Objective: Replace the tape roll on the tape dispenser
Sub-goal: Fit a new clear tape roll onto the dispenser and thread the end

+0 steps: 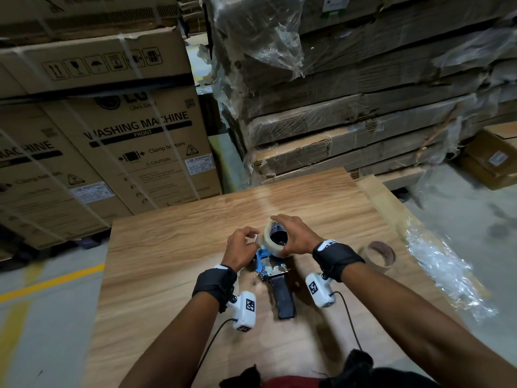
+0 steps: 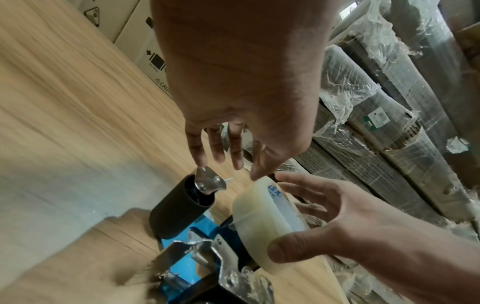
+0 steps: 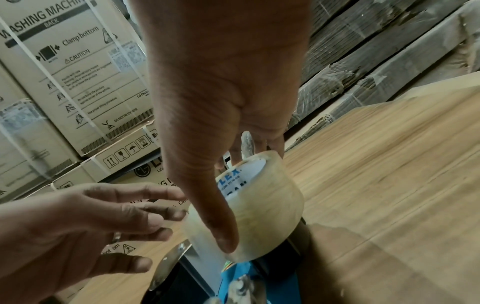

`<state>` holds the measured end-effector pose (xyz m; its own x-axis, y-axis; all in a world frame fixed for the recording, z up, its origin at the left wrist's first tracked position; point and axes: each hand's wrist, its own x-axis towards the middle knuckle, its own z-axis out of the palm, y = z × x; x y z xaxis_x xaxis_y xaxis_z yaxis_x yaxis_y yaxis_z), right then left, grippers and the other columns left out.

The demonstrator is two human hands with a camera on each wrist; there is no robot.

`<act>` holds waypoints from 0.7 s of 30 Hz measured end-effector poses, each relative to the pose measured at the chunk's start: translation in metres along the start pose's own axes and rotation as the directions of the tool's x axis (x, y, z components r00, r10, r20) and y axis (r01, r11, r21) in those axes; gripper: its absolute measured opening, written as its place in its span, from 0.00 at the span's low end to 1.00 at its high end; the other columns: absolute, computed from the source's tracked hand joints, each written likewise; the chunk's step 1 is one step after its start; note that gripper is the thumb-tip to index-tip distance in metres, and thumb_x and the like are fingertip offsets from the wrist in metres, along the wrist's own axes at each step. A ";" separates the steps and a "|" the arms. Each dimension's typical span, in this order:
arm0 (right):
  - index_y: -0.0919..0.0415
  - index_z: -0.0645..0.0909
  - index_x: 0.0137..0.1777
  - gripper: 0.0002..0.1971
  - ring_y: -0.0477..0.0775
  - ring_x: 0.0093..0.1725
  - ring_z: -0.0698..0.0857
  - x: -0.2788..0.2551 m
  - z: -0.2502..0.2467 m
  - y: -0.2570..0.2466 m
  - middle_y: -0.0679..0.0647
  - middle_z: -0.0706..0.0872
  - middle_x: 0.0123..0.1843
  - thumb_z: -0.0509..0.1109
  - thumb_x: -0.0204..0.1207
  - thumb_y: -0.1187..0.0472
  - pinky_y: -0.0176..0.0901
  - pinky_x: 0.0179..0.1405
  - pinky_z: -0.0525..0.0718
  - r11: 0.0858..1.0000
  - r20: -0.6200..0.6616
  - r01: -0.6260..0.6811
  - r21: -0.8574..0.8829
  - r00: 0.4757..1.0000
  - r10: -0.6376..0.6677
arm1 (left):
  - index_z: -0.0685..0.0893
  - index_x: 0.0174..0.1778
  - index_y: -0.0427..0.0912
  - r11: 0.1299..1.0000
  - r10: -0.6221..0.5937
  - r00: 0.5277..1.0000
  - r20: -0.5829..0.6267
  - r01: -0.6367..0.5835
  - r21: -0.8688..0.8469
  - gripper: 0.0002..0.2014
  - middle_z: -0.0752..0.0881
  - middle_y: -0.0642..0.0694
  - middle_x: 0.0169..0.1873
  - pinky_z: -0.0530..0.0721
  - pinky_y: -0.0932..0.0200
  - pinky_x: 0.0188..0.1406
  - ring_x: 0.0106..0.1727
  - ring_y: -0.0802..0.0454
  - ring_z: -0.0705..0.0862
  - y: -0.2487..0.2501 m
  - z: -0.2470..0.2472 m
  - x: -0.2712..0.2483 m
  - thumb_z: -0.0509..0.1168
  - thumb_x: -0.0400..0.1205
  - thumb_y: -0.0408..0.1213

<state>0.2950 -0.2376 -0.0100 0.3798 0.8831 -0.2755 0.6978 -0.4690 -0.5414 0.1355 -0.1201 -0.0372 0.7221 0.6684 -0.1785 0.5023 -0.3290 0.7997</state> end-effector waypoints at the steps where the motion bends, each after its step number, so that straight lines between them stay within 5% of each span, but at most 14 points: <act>1: 0.61 0.65 0.87 0.57 0.66 0.79 0.71 0.001 0.002 0.000 0.59 0.73 0.83 0.90 0.57 0.59 0.47 0.77 0.68 1.000 -0.005 0.004 -0.003 1.000 -0.004 | 0.86 0.64 0.44 1.000 0.008 1.000 0.017 -0.009 0.005 0.20 0.86 0.44 0.59 0.75 0.69 0.51 0.61 0.50 0.82 0.001 0.000 0.000 0.68 0.75 0.26; 3: 0.62 0.66 0.86 0.57 0.67 0.78 0.73 0.003 0.006 0.002 0.59 0.74 0.82 0.90 0.55 0.58 0.47 0.77 0.68 1.000 -0.012 0.008 -0.006 1.000 -0.008 | 0.82 0.70 0.46 1.000 0.019 0.997 0.069 -0.019 0.011 0.25 0.84 0.42 0.62 0.78 0.65 0.57 0.65 0.47 0.81 0.004 0.001 -0.001 0.68 0.75 0.27; 6: 0.62 0.65 0.86 0.59 0.67 0.82 0.70 0.004 0.008 0.005 0.62 0.71 0.85 0.91 0.55 0.57 0.48 0.80 0.66 1.000 -0.004 -0.003 -0.006 1.000 0.003 | 0.76 0.78 0.50 0.999 0.019 0.992 0.128 -0.022 0.024 0.31 0.80 0.41 0.72 0.76 0.46 0.74 0.75 0.44 0.76 0.005 0.003 0.000 0.69 0.76 0.37; 10: 0.57 0.58 0.90 0.62 0.63 0.90 0.58 0.003 0.002 0.011 0.64 0.59 0.90 0.91 0.58 0.55 0.48 0.86 0.60 0.998 0.041 -0.055 0.039 0.998 0.053 | 0.72 0.81 0.58 0.993 0.022 0.987 0.161 -0.040 0.110 0.34 0.79 0.48 0.77 0.70 0.36 0.78 0.79 0.46 0.74 0.011 0.007 -0.002 0.65 0.76 0.55; 15: 0.59 0.60 0.90 0.62 0.62 0.85 0.69 0.005 -0.012 0.019 0.61 0.71 0.86 0.89 0.58 0.48 0.51 0.82 0.71 0.981 0.044 -0.195 0.015 0.980 0.195 | 0.70 0.77 0.71 0.989 0.030 0.986 0.162 -0.053 0.140 0.38 0.82 0.54 0.74 0.73 0.34 0.75 0.78 0.47 0.76 -0.007 0.015 0.008 0.66 0.68 0.69; 21: 0.60 0.65 0.88 0.60 0.62 0.84 0.71 0.009 -0.018 0.020 0.60 0.75 0.84 0.92 0.56 0.51 0.51 0.81 0.73 0.971 0.080 -0.237 0.027 0.969 0.234 | 0.80 0.75 0.57 0.997 0.009 0.986 0.165 -0.021 0.073 0.38 0.85 0.54 0.71 0.81 0.48 0.72 0.71 0.55 0.83 0.007 0.006 0.009 0.75 0.66 0.57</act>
<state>0.3232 -0.2393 -0.0090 0.4828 0.7472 -0.4569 0.5715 -0.6640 -0.4821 0.1491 -0.1205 -0.0368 0.7953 0.5459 -0.2635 0.5201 -0.3911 0.7593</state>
